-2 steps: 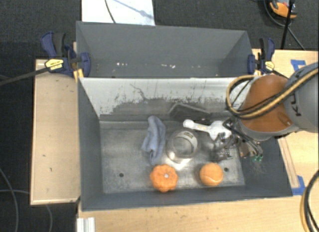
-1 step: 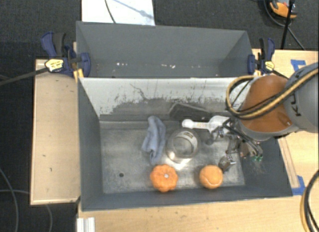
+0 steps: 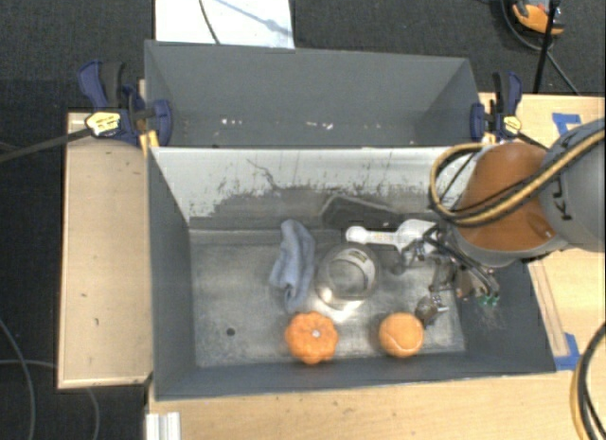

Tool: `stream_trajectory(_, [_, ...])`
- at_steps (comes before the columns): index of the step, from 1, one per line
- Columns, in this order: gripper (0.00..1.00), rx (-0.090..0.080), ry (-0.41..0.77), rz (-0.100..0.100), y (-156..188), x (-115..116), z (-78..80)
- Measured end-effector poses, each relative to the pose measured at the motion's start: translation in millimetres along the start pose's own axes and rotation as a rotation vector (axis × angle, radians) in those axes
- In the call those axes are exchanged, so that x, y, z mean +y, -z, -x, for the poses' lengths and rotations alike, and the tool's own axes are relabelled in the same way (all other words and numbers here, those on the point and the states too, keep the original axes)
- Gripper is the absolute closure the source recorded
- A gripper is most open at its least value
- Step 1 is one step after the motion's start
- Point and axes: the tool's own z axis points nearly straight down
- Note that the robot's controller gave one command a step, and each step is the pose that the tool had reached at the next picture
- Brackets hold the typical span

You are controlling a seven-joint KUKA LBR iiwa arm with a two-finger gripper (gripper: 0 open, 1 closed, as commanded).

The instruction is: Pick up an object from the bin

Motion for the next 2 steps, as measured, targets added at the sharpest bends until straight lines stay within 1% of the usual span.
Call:
stream_trajectory(1, [1.00, -0.001, 0.037, 0.000, 37.8, -2.4, 13.5])
stream_trajectory(2, [0.00, -0.001, 0.039, 0.000, 37.8, -2.4, 13.5])
